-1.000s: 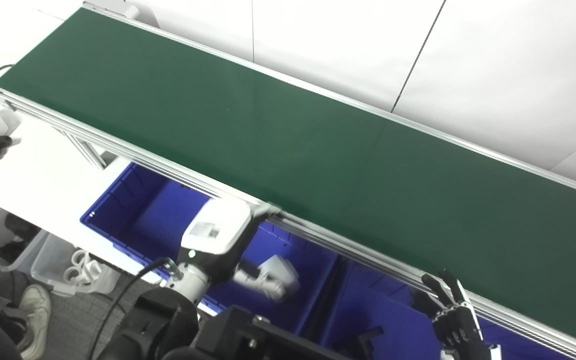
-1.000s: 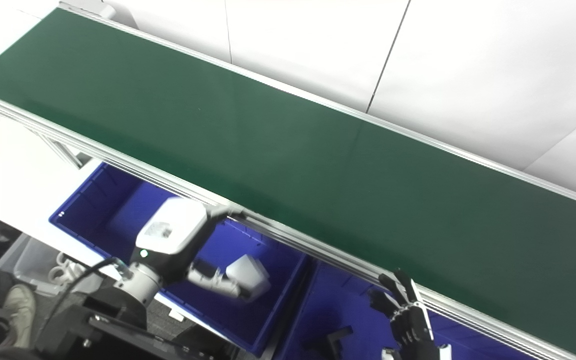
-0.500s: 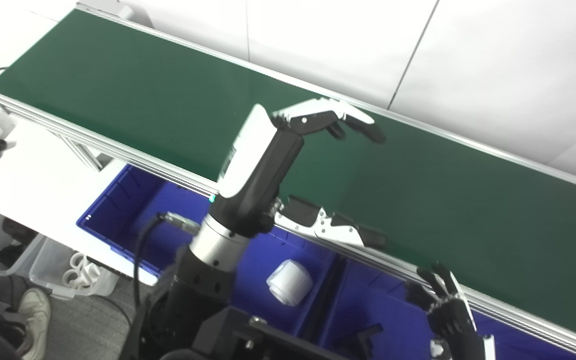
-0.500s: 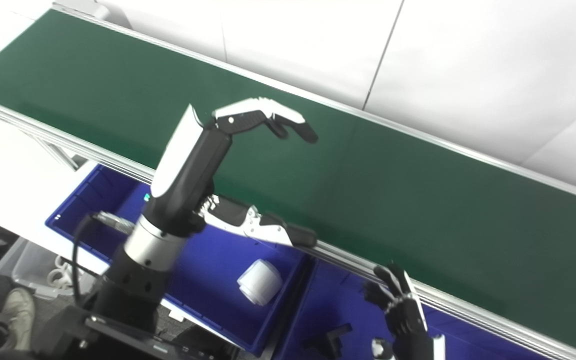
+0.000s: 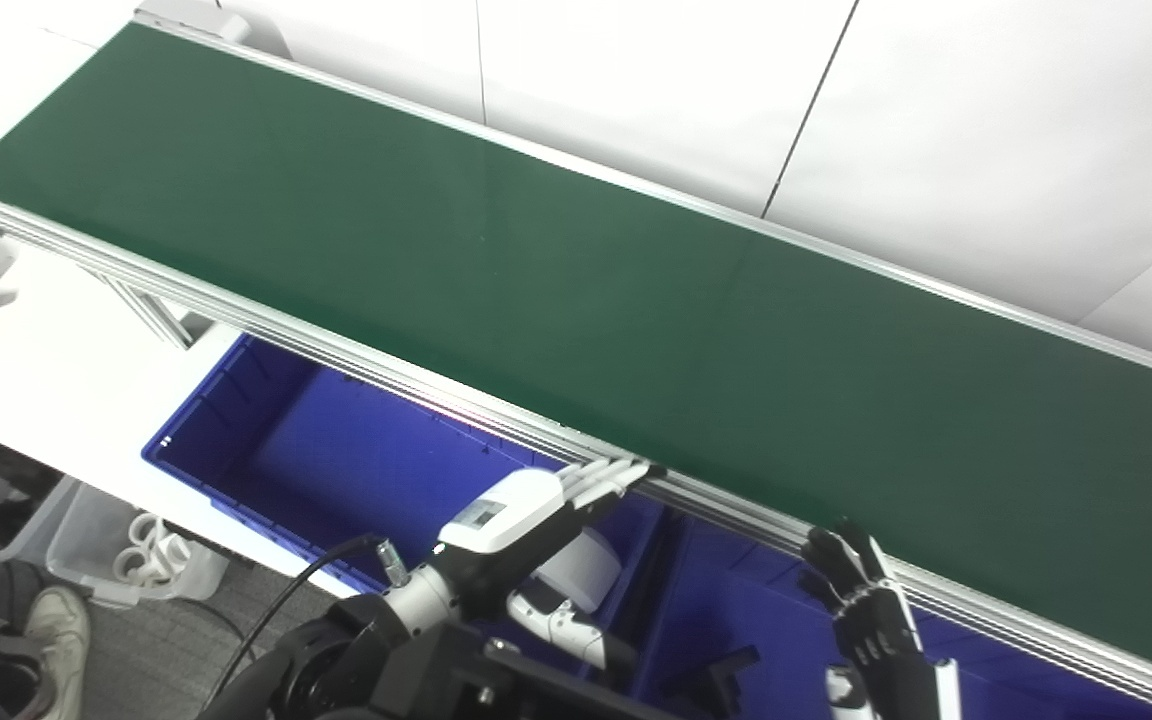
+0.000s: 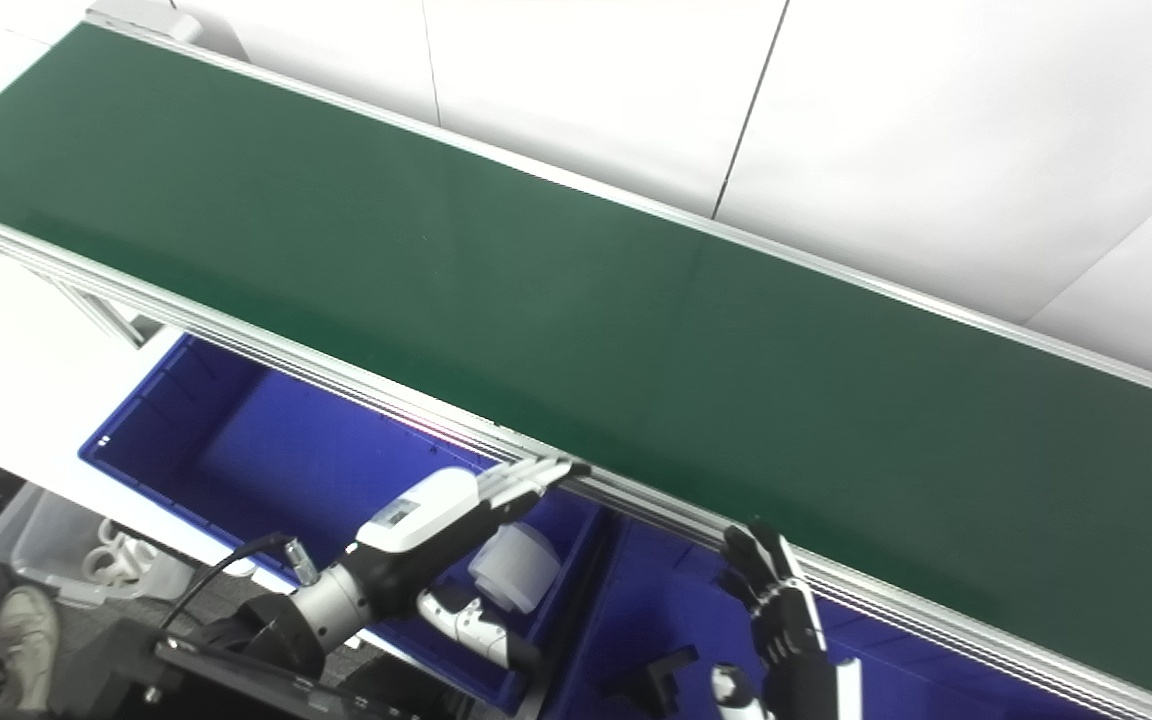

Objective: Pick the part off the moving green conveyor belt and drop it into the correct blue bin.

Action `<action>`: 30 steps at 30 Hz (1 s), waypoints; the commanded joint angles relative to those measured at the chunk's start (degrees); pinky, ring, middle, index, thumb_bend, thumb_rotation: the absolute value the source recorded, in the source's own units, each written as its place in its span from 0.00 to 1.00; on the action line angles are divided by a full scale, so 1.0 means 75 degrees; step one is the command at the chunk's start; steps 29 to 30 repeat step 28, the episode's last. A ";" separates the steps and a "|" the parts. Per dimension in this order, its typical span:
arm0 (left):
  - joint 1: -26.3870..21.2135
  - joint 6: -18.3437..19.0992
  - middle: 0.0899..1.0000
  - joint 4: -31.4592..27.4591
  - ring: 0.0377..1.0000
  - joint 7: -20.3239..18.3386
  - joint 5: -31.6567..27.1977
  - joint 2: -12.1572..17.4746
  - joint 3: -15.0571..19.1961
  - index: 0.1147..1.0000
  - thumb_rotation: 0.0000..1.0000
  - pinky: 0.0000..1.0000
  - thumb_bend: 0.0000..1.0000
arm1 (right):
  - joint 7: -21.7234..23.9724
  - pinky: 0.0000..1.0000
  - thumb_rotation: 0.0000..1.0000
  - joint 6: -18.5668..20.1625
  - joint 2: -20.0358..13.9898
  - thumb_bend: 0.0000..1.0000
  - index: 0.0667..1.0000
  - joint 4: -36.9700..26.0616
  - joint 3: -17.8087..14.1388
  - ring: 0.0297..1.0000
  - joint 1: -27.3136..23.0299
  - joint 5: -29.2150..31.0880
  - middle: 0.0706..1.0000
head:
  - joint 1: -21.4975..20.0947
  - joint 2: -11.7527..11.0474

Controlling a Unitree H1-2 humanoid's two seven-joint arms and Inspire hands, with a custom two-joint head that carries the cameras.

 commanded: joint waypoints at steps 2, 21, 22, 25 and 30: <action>-0.0141 -0.0580 1.00 -0.0078 1.00 0.0340 -0.0250 0.0022 -0.0024 1.00 0.94 1.00 1.00 | -0.0097 0.89 0.83 -0.0366 0.0128 0.81 0.90 -0.0015 0.0069 0.91 0.0021 -0.0250 0.92 | -0.0340 0.0022; -0.0139 -0.1171 1.00 0.0167 1.00 0.0316 -0.0670 0.0207 0.0003 1.00 0.95 1.00 1.00 | -0.0318 1.00 0.94 -0.0026 0.0320 0.82 0.97 -0.0175 0.0416 1.00 0.0164 -0.1557 1.00 | -0.1261 0.0081; -0.0134 -0.1174 1.00 0.0149 1.00 0.0309 -0.0668 0.0229 0.0004 1.00 0.95 1.00 1.00 | -0.0315 1.00 0.94 -0.0023 0.0330 0.81 0.97 -0.0175 0.0437 1.00 0.0167 -0.1560 1.00 | -0.1331 0.0081; -0.0130 -0.1263 1.00 0.0197 1.00 0.0333 -0.0726 0.0292 0.0033 1.00 0.95 1.00 1.00 | -0.0353 1.00 0.92 -0.0066 0.0375 0.80 0.97 -0.0143 0.0502 1.00 0.0170 -0.1602 1.00 | -0.1495 0.0064; -0.0142 -0.1414 1.00 0.0296 1.00 0.0389 -0.0742 0.0333 0.0079 1.00 0.96 1.00 1.00 | -0.0382 1.00 0.92 -0.0087 0.0425 0.80 0.96 -0.0099 0.0572 1.00 0.0162 -0.1637 1.00 | -0.1674 0.0039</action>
